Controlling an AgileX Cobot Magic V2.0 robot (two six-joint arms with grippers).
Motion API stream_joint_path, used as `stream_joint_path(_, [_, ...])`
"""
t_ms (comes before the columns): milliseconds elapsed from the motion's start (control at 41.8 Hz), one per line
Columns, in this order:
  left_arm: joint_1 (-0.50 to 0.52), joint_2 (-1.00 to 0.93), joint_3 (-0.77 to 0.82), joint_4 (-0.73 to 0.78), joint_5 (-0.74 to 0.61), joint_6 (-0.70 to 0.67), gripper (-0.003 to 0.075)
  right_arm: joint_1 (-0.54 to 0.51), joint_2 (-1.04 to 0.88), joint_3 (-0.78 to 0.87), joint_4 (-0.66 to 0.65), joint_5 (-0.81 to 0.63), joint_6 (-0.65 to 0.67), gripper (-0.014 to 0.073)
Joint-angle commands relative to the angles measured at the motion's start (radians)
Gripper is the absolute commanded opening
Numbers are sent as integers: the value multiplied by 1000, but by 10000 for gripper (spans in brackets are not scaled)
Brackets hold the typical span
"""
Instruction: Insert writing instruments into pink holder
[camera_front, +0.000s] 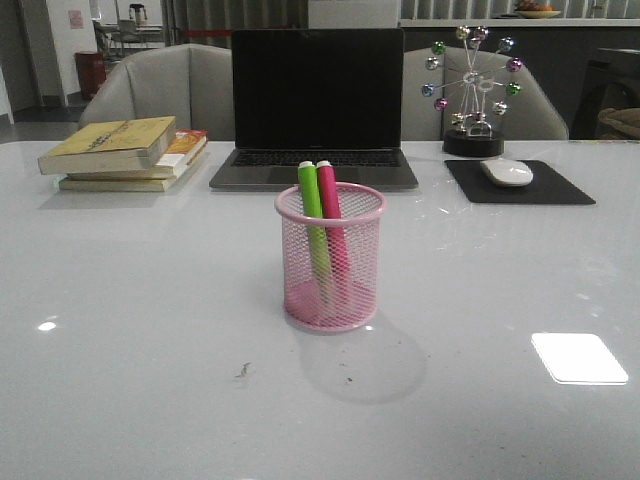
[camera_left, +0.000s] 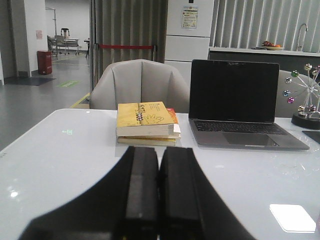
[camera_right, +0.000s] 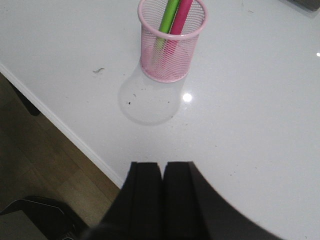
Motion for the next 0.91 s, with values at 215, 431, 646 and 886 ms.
stream_joint_path(215, [-8, -19, 0, -7, -90, -13, 99, 0, -2, -30, -9, -63, -10, 27])
stream_joint_path(431, [-8, -19, 0, -7, -90, -13, 99, 0, -7, -30, -9, -62, -10, 27])
stream_joint_path(646, [-8, -19, 0, -7, -92, -13, 99, -156, -103, 3, 65, -125, -8, 27])
stream_joint_path(886, [-8, -19, 0, -7, -92, -13, 98, -416, -360, 198, 116, -368, -11, 27])
